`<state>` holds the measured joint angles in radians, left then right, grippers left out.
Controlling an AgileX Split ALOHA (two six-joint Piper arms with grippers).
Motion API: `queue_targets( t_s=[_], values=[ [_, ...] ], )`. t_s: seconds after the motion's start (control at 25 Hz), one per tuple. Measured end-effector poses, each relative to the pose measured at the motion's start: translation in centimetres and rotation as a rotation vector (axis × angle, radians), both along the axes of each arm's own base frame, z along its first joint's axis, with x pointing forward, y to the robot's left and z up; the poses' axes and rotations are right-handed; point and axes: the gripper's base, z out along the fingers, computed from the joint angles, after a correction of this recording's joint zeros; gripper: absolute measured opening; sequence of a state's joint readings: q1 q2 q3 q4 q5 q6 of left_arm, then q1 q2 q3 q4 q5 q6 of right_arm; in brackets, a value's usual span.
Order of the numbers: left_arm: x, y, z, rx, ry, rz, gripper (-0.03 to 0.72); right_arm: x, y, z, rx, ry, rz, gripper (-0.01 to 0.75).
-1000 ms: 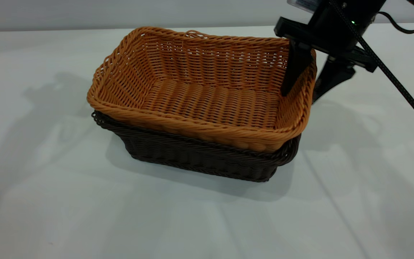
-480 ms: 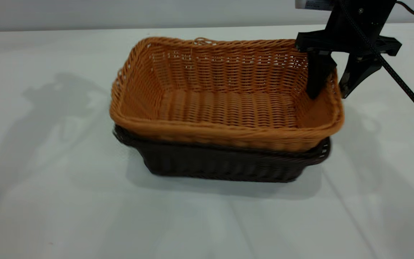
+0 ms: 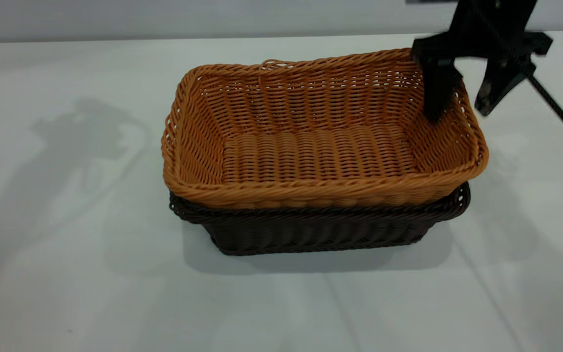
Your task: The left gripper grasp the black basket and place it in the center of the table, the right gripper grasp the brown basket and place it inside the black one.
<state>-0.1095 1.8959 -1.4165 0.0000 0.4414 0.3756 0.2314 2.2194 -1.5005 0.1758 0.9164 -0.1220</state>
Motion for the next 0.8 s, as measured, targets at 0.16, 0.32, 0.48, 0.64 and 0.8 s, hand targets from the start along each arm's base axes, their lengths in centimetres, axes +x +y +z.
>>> queue_targets(
  t_s=[0.16, 0.32, 0.48, 0.64, 0.8],
  values=[
    [-0.1, 0.0, 0.4, 0.005, -0.010, -0.003, 0.527, 1.3, 0.4, 2.9, 0.014, -0.027, 0.017, 0.561],
    [-1.1, 0.2, 3.3, -0.001, -0.068, -0.002, 0.527, 1.5, 0.4, 8.1, 0.041, -0.137, 0.023, 0.563],
    [-3.6, 0.4, 7.8, -0.006, -0.115, -0.001, 0.527, -0.5, 0.1, 15.5, 0.090, -0.269, 0.026, 0.563],
    [-6.8, 0.8, 11.6, -0.007, -0.128, 0.001, 0.527, -3.8, -0.2, 22.7, 0.169, -0.415, 0.030, 0.563],
    [-10.1, 1.2, 14.3, -0.009, -0.106, 0.010, 0.527, -8.4, -0.9, 29.0, 0.232, -0.545, 0.069, 0.563]
  ],
)
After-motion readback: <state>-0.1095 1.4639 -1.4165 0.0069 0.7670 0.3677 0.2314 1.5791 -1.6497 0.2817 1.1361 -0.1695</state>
